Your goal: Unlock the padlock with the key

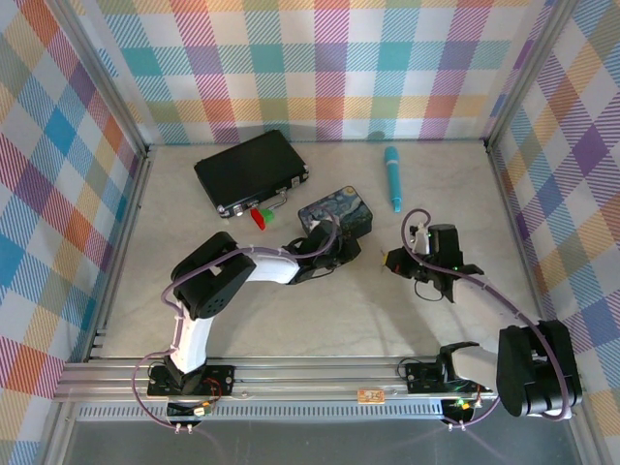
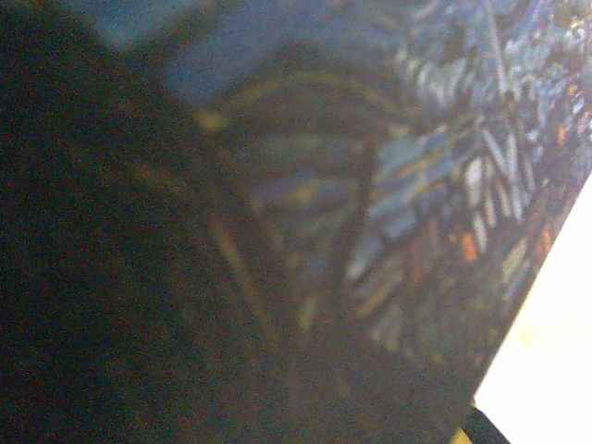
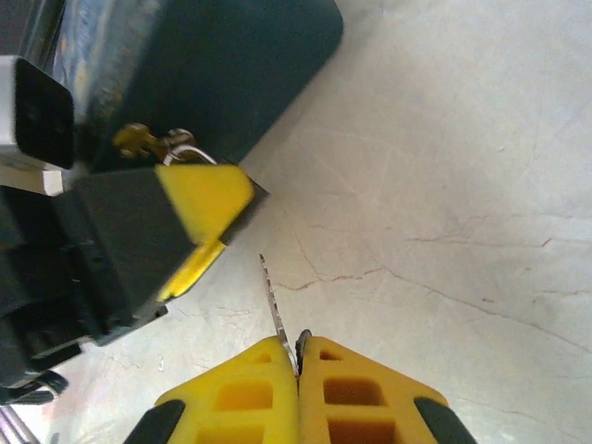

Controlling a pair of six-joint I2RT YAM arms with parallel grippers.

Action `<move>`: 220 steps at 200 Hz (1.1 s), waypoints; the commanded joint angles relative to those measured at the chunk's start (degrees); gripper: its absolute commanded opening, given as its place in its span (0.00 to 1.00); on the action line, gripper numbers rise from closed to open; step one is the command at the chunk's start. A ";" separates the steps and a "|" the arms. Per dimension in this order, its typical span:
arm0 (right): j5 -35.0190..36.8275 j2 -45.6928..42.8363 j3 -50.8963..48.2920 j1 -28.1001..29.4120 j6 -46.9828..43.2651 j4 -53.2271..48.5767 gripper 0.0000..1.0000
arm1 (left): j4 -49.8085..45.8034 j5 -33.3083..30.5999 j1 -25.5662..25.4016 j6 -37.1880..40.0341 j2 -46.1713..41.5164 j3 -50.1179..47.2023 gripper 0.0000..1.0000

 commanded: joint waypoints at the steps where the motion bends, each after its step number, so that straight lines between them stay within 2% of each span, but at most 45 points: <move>1: -5.42 1.51 -2.99 -0.49 3.81 8.11 0.00 | 11.32 6.49 1.15 -8.82 -2.13 -1.83 0.00; 47: -12.09 4.42 -7.26 -0.48 9.35 21.15 0.00 | 19.19 9.89 1.36 -14.10 -2.77 -3.26 0.00; 96: -13.13 4.18 -7.52 -0.48 12.69 27.09 0.00 | 25.38 11.52 1.38 -16.80 -2.75 -6.50 0.00; 172: -19.11 11.81 -4.63 -0.48 15.56 35.69 0.00 | 26.08 12.25 1.67 -16.60 -2.40 -7.67 0.00; 220: -19.89 10.77 -4.34 -0.47 15.21 34.81 0.00 | 25.73 12.21 1.88 -16.21 -2.44 -8.04 0.00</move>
